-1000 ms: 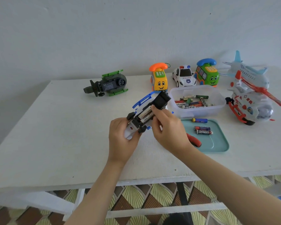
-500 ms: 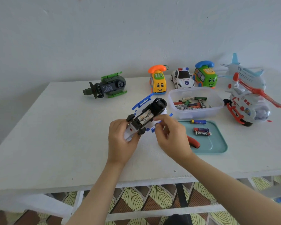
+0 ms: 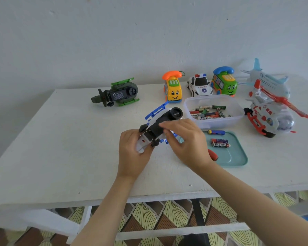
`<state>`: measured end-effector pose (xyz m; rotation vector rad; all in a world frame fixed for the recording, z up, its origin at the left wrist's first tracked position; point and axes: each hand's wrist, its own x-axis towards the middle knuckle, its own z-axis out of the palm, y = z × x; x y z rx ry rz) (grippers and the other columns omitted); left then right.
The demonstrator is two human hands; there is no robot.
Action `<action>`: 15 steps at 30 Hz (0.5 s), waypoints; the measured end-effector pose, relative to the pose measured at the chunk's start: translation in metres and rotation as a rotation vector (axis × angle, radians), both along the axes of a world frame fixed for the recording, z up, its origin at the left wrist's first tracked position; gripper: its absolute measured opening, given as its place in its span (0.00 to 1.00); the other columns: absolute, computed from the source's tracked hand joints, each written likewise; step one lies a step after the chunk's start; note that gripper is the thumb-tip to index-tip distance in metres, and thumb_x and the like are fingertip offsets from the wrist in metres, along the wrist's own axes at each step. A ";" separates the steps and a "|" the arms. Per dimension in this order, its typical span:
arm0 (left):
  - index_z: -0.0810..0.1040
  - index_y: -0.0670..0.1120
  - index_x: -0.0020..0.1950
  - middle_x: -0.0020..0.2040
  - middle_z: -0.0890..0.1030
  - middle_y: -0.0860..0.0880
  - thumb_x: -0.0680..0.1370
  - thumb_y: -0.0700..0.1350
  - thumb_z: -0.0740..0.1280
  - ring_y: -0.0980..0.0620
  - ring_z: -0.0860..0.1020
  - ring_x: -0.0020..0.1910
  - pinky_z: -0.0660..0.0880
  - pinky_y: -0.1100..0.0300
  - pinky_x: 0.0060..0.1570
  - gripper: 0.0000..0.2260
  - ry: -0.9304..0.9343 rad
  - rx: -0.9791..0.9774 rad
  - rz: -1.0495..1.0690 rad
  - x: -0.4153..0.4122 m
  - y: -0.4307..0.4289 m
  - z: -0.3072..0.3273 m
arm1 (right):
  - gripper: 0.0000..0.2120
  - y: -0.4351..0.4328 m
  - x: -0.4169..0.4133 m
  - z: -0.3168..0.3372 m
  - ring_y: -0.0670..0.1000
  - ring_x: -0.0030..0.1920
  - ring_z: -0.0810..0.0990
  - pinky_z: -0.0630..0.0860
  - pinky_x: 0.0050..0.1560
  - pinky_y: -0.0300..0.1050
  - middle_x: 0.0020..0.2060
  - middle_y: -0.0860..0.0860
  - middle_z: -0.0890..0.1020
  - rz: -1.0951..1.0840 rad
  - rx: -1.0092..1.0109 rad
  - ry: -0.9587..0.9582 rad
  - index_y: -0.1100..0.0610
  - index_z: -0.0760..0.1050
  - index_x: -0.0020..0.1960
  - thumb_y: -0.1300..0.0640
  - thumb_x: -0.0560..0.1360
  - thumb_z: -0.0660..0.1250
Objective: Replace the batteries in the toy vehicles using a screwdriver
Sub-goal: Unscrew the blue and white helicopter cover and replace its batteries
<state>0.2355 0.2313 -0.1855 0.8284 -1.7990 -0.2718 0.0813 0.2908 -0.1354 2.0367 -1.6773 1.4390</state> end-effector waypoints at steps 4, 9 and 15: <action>0.79 0.39 0.49 0.45 0.76 0.52 0.72 0.49 0.72 0.58 0.69 0.48 0.66 0.73 0.51 0.14 -0.020 0.017 -0.009 0.001 -0.001 -0.001 | 0.12 0.004 0.004 -0.006 0.50 0.48 0.80 0.78 0.45 0.42 0.48 0.49 0.84 0.052 0.003 0.105 0.57 0.83 0.52 0.62 0.75 0.63; 0.79 0.39 0.51 0.47 0.75 0.54 0.73 0.50 0.70 0.59 0.69 0.49 0.66 0.73 0.51 0.15 -0.012 0.020 -0.013 0.001 0.001 0.002 | 0.15 0.008 0.004 -0.007 0.52 0.50 0.79 0.79 0.43 0.43 0.52 0.51 0.83 0.055 0.040 0.230 0.59 0.82 0.54 0.63 0.73 0.61; 0.79 0.38 0.48 0.45 0.76 0.52 0.73 0.51 0.70 0.58 0.68 0.48 0.65 0.75 0.51 0.16 -0.009 0.007 -0.006 0.000 0.001 0.001 | 0.13 0.022 -0.005 0.008 0.49 0.47 0.77 0.74 0.38 0.36 0.53 0.51 0.79 -0.002 0.275 0.145 0.56 0.76 0.59 0.60 0.76 0.61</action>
